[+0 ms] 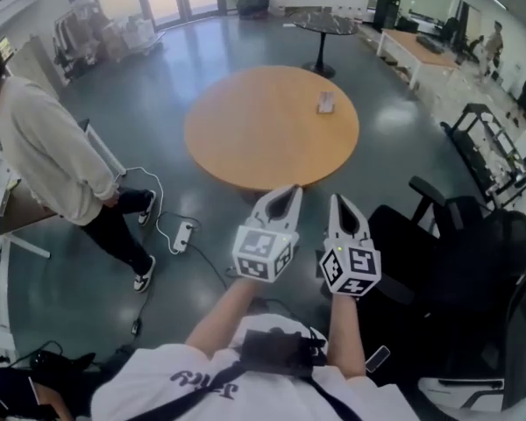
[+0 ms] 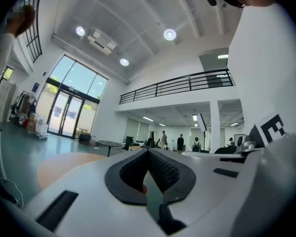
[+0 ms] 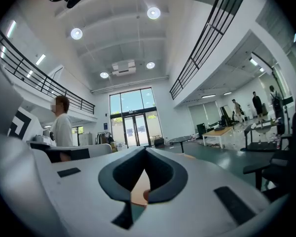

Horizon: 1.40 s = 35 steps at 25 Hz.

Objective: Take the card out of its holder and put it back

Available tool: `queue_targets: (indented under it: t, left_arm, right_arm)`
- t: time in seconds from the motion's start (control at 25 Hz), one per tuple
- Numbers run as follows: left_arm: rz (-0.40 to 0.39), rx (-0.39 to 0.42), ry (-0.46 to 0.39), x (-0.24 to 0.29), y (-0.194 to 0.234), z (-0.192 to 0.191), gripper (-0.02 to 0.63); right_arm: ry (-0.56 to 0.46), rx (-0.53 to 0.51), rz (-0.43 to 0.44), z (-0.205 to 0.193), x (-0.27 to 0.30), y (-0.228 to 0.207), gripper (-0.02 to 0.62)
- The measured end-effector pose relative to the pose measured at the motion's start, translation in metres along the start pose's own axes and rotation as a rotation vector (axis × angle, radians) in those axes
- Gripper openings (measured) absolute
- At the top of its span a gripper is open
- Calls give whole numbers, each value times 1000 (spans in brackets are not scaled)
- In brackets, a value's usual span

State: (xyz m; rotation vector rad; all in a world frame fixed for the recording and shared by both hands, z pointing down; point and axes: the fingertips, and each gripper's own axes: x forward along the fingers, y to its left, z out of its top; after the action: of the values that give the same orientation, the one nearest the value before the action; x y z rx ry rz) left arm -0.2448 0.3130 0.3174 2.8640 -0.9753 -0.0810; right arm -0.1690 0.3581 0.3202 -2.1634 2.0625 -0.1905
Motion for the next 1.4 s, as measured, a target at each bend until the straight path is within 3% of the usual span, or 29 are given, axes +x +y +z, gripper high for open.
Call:
queue_targets:
  t: [0.44,0.64,0.92,1.2,1.4]
  left_arm:
    - [-203,-17,53,124,-53,-33,5]
    - [-289,-16,46,187,-45,-18,5]
    - [-386,-55,38,256,-21,-2,5]
    - [-455,-99,75,297,-23,-14,5]
    - [-450,-110,86,334,-25,-23,5]
  right_arm:
    - [5,2,-193,-6,24,-113,20]
    - [-30,12,-264,18,68,-149,20]
    - [-17,-10,-338,27,126,-166,20]
    - [18,-11,-414,25,146,-196,20]
    - [18,0,-432,25,162,-232,20]
